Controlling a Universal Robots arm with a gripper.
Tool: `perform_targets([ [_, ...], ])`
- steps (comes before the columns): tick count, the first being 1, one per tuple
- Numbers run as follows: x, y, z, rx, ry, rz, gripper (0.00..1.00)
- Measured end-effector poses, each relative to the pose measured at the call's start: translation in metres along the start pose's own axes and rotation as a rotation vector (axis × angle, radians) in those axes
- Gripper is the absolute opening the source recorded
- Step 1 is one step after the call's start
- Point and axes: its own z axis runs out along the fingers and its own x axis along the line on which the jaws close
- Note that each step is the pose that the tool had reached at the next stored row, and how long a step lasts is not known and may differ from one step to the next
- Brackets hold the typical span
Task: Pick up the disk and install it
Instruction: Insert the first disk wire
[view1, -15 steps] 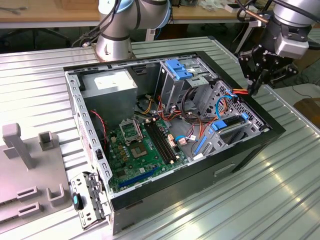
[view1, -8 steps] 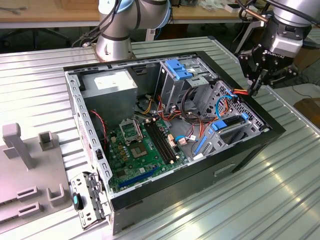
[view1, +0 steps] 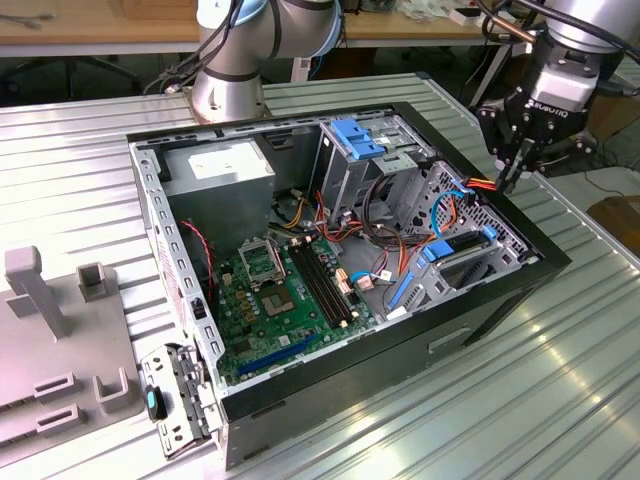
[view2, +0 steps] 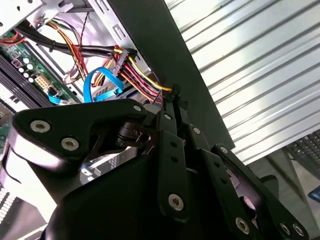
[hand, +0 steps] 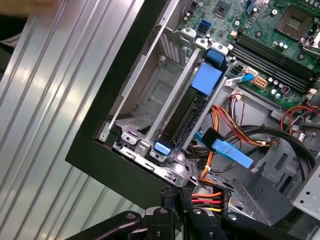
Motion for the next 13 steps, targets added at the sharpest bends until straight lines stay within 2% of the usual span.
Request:
perform_targets([
  [3, 0.0000, 0.0000, 0.0000, -0.0062, 0.0029, 0.051, 0.16],
  [7, 0.0000, 0.0000, 0.0000, -0.0176, 0.0082, 0.142, 0.16],
  [9, -0.0003, 0.0005, -0.0001, -0.0191, 0.0089, 0.155, 0.16],
  [11, -0.0023, 0.0041, -0.0004, -0.0197, 0.0089, 0.157, 0.16],
  [13, -0.0063, 0.0116, -0.0012, -0.0202, 0.0085, 0.159, 0.16],
])
